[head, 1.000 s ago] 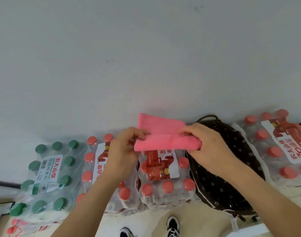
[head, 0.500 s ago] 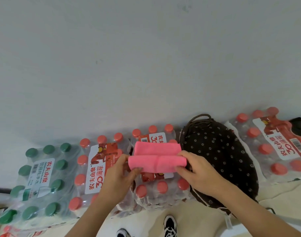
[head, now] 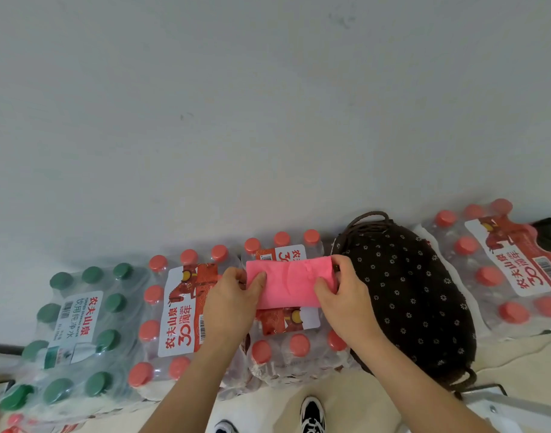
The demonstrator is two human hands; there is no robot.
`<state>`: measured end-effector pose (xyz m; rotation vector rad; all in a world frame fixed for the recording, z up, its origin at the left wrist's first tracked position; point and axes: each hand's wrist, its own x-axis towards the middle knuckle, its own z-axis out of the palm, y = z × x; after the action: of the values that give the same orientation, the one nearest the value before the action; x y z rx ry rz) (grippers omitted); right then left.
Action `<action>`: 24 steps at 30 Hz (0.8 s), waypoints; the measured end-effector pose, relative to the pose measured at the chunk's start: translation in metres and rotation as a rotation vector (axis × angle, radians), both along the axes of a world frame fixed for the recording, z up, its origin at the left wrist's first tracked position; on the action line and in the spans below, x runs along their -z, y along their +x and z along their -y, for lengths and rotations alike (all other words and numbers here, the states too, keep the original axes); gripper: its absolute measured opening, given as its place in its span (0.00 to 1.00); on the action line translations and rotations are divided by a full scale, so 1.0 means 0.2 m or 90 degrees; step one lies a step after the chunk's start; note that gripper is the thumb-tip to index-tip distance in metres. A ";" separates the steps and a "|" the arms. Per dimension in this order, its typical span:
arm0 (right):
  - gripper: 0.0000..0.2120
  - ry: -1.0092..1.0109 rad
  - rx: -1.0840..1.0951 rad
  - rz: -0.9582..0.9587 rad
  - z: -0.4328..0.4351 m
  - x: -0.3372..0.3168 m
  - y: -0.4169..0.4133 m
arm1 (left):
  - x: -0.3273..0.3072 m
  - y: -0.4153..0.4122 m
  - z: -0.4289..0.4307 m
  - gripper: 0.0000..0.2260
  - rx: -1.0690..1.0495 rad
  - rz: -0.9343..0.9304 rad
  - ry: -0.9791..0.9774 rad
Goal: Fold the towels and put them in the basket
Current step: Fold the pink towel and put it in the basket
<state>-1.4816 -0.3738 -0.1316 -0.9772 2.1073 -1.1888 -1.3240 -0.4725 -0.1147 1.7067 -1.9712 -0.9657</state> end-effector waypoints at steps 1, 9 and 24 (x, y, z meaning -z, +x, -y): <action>0.14 -0.003 0.010 -0.010 0.00 0.01 0.01 | 0.00 -0.01 0.00 0.12 -0.012 -0.004 -0.004; 0.22 0.149 -0.044 -0.118 0.03 0.01 -0.01 | 0.05 -0.05 0.01 0.20 0.327 0.272 -0.393; 0.17 0.206 -0.190 0.044 0.06 -0.05 -0.14 | 0.07 0.03 0.02 0.23 0.249 0.100 -0.141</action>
<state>-1.5089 -0.3858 -0.1216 -1.0351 1.9374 -0.6989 -1.3187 -0.4756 -0.1282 1.3403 -2.4716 -0.7118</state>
